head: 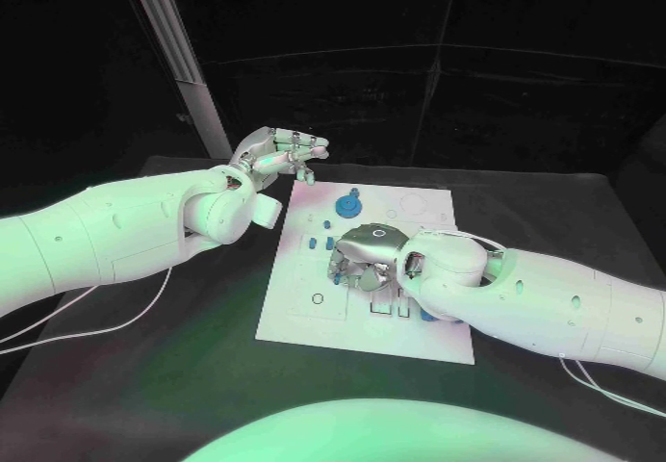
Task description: Assemble the parts on the task board
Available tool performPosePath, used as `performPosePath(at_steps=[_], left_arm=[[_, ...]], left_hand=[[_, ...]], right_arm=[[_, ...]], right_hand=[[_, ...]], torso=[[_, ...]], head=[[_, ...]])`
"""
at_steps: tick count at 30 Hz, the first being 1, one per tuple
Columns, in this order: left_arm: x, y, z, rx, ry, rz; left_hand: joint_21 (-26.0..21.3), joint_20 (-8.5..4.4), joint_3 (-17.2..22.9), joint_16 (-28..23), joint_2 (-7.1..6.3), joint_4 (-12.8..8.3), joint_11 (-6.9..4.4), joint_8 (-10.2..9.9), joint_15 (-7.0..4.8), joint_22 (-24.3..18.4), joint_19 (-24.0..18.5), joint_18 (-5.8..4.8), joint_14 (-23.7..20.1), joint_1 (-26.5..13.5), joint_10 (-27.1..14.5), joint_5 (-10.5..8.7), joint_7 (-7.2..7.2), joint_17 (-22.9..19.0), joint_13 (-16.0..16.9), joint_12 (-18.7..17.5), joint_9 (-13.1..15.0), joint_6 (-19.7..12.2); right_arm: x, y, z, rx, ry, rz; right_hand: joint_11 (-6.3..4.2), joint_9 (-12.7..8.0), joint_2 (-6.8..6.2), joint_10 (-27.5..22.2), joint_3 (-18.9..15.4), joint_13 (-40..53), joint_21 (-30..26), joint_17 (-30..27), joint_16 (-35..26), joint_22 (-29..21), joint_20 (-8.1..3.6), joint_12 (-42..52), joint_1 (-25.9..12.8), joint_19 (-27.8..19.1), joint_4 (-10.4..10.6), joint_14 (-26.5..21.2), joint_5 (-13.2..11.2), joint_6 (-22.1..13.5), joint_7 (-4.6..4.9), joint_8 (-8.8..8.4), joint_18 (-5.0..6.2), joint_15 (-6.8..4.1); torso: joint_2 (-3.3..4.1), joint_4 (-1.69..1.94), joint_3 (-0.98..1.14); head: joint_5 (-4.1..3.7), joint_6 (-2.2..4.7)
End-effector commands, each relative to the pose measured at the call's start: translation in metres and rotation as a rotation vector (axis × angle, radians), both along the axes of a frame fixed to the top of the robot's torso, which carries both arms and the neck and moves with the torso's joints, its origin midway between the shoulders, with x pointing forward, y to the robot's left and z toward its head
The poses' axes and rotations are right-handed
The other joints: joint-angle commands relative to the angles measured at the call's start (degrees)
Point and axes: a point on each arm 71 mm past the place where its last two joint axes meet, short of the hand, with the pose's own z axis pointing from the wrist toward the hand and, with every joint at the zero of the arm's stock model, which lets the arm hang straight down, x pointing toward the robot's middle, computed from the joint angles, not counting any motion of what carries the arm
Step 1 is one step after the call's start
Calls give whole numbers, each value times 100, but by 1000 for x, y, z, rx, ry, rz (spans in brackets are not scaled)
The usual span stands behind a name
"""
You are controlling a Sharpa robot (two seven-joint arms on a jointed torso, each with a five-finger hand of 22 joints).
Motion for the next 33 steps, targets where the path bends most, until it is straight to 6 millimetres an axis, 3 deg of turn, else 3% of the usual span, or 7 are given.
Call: performPosePath(at_steps=[1,5,15,27,33], left_arm=[[0,0,1,-9,-1,-8],[0,0,1,-8,0,-8],[0,0,1,-8,1,-7],[0,1,1,-7,3,-6],[1,2,1,-6,3,-3]], left_hand=[[-35,-7,2,-35,16,-27,-6,39,3,-6,-28,37,-54,57,0,22,12,-6,6,18,2,32],[-35,-7,2,-35,16,-27,-6,39,3,-6,-28,37,-54,57,0,22,12,-6,6,18,2,32],[-35,-7,2,-35,16,-27,-6,39,3,-6,-28,37,-54,57,0,22,12,-6,6,18,2,32],[-52,-6,1,-40,18,-28,-3,45,6,-19,-26,36,-62,61,-14,22,14,-18,3,31,1,26],[-52,-6,1,-40,18,-28,-3,45,6,-19,-26,36,-62,61,-14,22,14,-18,3,31,1,26]], right_arm=[[-1,1,0,-22,-6,10],[-1,1,-1,-27,-10,7],[-1,3,-1,-24,-12,7],[2,-3,3,31,-42,-26],[0,-14,11,112,-80,-47]], right_hand=[[18,6,-10,10,28,-4,39,-7,8,2,1,-20,-67,36,2,168,-38,4,21,15,-88,-21],[28,0,-62,-28,22,-9,30,-34,-4,-15,7,-41,-169,23,-11,160,-42,-43,30,2,-86,-13],[163,-21,-339,-480,-219,-49,-40,-95,-14,-123,102,-159,-667,-43,107,141,89,-486,135,-17,-70,95],[206,-11,-340,-638,-349,-38,-72,-133,-12,-173,139,-115,-760,-67,120,129,112,-732,189,4,-60,131],[207,-8,-346,-637,-361,-36,-78,-149,-21,-183,141,-107,-759,-70,114,125,125,-728,186,9,-57,133]], torso=[[-2,3,-1],[2,2,-1],[-1,2,0],[-2,0,2],[-8,-7,5]], head=[[-2,-5],[-1,-7],[-6,-12],[-16,-13],[-47,31]])
